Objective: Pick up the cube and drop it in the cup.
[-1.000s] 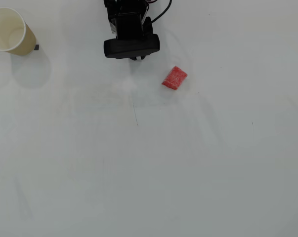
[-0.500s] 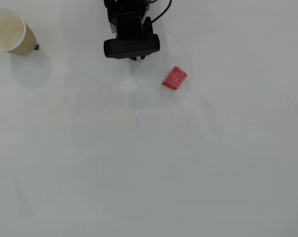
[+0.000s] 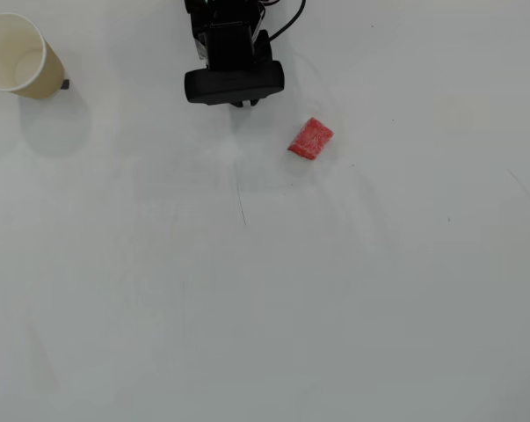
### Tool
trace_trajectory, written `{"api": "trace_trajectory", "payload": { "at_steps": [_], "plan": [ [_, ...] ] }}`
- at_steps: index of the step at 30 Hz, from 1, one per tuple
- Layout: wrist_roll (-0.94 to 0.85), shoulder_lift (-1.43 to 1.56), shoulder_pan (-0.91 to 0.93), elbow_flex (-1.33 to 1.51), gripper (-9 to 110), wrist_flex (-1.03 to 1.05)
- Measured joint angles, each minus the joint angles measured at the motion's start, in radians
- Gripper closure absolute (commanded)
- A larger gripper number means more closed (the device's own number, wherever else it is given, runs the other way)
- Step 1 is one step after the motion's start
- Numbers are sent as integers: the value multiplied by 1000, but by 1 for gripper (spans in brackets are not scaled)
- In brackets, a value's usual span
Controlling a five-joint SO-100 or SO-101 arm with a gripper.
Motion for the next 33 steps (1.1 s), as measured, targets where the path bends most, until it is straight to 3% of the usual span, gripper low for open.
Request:
{"api": "trace_trajectory", "payload": {
  "at_steps": [33],
  "plan": [
    [0, 0, -26, 0, 98, -28]
  ]
}}
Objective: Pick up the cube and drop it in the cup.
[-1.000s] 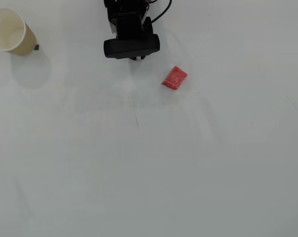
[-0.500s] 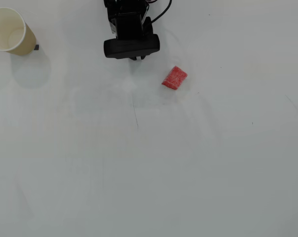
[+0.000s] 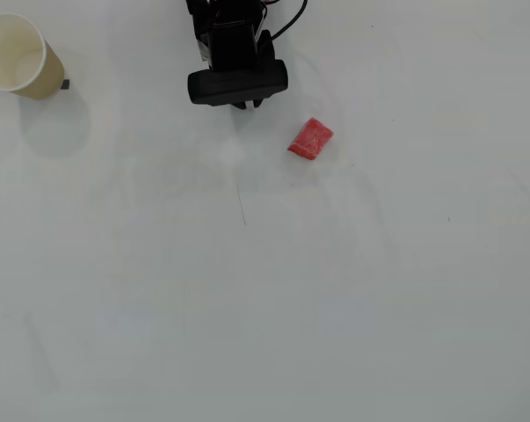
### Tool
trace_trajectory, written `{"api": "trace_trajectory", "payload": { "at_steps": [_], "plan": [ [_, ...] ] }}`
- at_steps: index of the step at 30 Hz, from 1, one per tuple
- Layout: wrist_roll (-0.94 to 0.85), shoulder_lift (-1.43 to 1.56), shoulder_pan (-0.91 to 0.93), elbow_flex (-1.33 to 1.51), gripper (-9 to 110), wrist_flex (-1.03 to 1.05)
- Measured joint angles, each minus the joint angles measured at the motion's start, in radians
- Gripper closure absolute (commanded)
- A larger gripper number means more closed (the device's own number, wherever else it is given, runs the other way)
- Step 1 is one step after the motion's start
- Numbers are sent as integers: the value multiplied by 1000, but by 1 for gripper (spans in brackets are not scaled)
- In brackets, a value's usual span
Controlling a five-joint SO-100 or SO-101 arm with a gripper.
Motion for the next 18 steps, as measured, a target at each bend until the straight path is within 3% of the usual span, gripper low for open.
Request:
{"api": "trace_trajectory", "payload": {
  "at_steps": [18],
  "plan": [
    [5, 0, -6, 0, 98, -149]
  ]
}}
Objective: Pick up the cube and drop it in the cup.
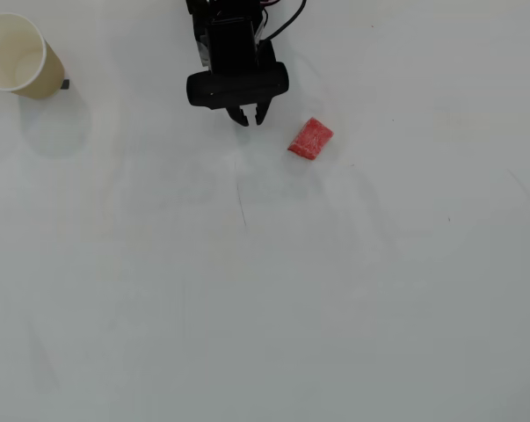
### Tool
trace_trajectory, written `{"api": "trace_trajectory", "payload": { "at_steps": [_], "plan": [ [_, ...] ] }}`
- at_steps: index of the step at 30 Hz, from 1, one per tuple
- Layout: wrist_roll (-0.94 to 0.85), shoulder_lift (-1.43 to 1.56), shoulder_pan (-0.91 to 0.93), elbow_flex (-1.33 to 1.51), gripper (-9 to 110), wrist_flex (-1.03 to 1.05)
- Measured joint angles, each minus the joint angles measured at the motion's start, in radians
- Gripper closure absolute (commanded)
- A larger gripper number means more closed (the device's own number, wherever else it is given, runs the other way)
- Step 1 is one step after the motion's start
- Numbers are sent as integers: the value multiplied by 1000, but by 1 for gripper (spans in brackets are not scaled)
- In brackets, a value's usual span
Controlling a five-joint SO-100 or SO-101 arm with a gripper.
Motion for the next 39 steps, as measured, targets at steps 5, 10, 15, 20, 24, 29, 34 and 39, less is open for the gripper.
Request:
{"api": "trace_trajectory", "payload": {
  "at_steps": [5, 10, 15, 20, 24, 29, 34, 39],
  "plan": [
    [2, 0, -64, 0, 98, 0],
    [2, 0, -118, 0, 98, 0],
    [2, 0, -166, 0, 98, 0],
    [2, 0, -206, 0, 98, 0],
    [2, 0, -229, 0, 98, 0],
    [2, 0, -259, 0, 98, -3],
    [2, 0, -287, 0, 98, -18],
    [3, 0, -318, 0, 98, -18]
  ]
}}
